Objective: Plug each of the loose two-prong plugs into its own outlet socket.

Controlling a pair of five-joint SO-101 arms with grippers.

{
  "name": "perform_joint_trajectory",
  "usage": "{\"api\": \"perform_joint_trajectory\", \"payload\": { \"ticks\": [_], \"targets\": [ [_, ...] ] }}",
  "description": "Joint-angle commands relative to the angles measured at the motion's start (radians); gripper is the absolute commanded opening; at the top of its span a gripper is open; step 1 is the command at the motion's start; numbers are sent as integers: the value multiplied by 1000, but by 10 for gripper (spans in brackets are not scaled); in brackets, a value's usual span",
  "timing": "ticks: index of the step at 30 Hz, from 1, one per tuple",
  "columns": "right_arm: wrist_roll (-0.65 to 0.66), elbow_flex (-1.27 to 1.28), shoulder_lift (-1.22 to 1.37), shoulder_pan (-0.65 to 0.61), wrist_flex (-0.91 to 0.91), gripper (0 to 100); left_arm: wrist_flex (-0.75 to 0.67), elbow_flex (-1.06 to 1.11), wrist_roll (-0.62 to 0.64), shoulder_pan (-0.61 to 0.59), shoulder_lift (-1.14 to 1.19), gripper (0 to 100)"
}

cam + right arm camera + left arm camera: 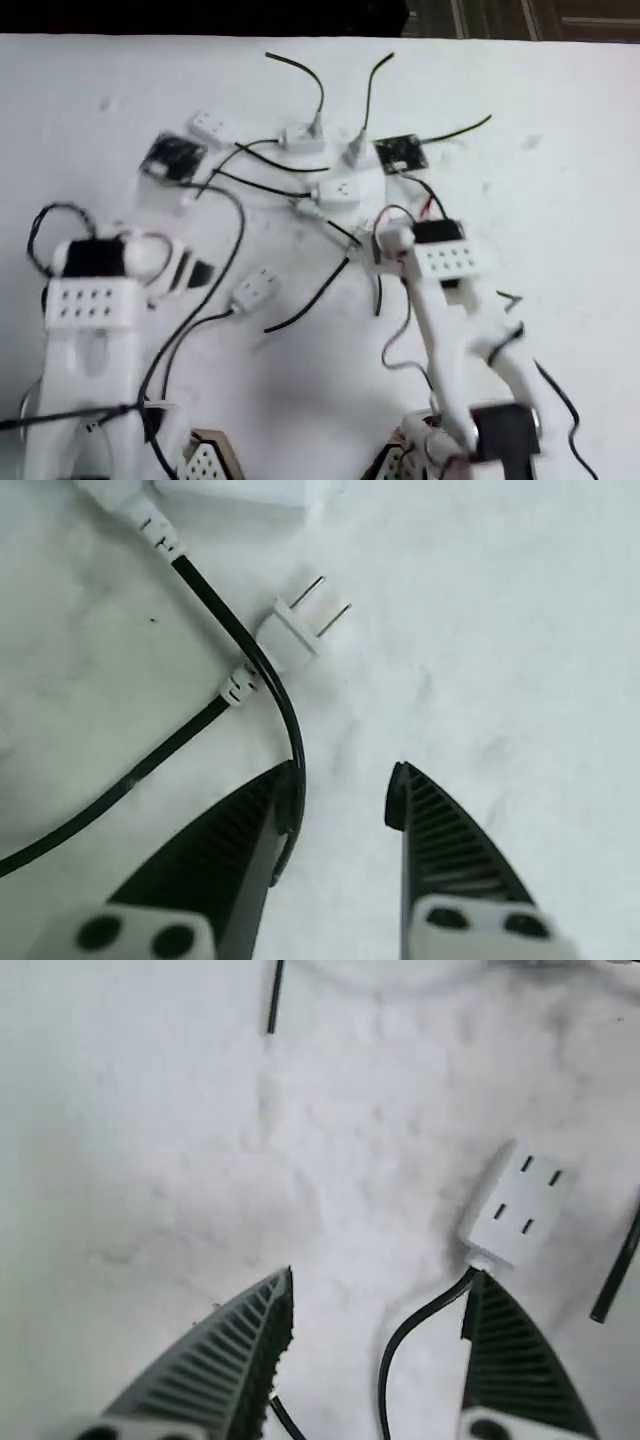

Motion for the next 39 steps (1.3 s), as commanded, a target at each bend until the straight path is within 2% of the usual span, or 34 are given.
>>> {"api": "perform_joint_trajectory", "payload": {
  "ticks": [1,9,17,21,26,30,39],
  "targets": [
    [8,-75,96,-38,-38,145,-112,181,-11,-93,-151,275],
    [8,-92,211,-38,-101,145,-221,463,-9,-122,-340,275],
    [8,-94,274,-31,-101,141,-275,592,-8,-124,-426,275],
    [15,-95,269,-16,-102,23,-270,595,-8,-122,-430,275],
    [15,-94,266,-8,-97,17,-276,612,-8,-120,-433,275],
    [17,-92,154,16,-30,17,-290,617,-8,-125,-433,275],
    [18,-87,-360,18,225,17,-338,643,-2,-122,-435,275]
  ]
}}
